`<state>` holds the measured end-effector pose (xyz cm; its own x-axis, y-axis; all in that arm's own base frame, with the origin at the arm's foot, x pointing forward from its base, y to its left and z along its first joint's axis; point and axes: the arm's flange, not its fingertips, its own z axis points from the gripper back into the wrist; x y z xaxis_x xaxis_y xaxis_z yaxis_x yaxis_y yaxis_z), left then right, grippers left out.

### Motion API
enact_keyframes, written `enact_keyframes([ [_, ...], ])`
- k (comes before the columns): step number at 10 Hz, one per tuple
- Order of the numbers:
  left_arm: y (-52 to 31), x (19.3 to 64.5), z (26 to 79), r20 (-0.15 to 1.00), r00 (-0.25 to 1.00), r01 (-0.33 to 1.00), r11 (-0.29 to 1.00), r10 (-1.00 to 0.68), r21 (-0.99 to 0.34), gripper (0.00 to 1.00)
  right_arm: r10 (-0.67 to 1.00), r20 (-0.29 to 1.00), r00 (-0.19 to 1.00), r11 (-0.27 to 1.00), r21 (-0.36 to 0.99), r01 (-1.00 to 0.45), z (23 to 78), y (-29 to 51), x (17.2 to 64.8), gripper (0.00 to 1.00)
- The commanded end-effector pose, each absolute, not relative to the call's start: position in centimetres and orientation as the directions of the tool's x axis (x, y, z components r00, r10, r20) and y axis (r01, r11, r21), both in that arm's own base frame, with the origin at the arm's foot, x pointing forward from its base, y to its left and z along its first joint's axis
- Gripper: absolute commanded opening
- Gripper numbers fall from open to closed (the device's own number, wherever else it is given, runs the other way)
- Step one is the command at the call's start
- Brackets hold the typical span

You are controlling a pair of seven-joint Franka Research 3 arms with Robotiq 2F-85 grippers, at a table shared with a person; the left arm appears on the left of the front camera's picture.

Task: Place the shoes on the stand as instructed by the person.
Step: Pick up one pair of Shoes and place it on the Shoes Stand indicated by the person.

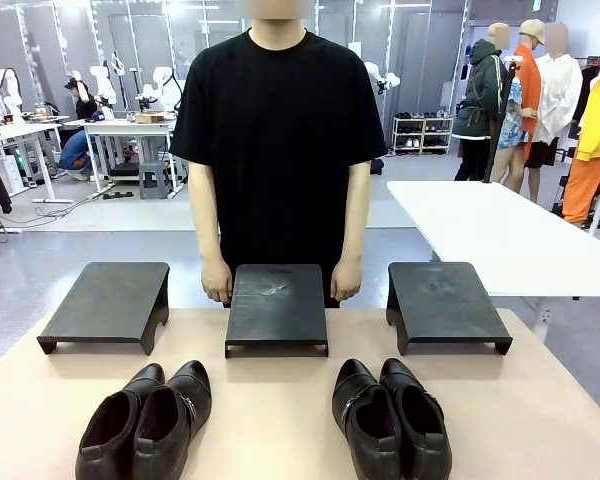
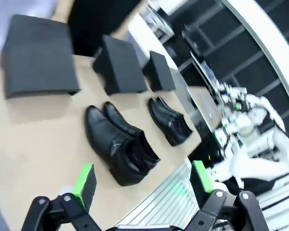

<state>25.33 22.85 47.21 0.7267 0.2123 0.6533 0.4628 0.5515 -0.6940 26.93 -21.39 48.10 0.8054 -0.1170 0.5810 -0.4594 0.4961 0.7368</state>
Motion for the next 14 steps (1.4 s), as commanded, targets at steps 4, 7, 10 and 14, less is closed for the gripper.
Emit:
enact_keyframes([
  [4, 25.8, 21.8, 46.4, 0.663, 0.665, 0.393, 0.595, 0.343, -0.702, 1.0, -0.246, 0.579, 0.778, 0.47, 0.773, -0.427, 44.6, -23.2, 24.2, 1.0],
  [7, 27.1, 21.0, 46.0, 0.643, 0.669, 0.362, 0.593, 0.372, -0.719, 1.0, -0.27, 0.547, 0.792, 0.47, 0.793, -0.387, 44.2, -24.4, 23.6, 1.0],
  [10, 27.1, 21.0, 46.0, 0.643, 0.669, 0.362, 0.593, 0.372, -0.719, 1.0, -0.27, 0.547, 0.792, 0.47, 0.793, -0.387, 44.2, -24.4, 23.6, 1.0],
  [14, 27.1, 21.0, 46.0, 0.643, 0.669, 0.362, 0.593, 0.372, -0.719, 1.0, -0.27, 0.547, 0.792, 0.47, 0.793, -0.387, 44.2, -24.4, 23.6, 1.0],
])
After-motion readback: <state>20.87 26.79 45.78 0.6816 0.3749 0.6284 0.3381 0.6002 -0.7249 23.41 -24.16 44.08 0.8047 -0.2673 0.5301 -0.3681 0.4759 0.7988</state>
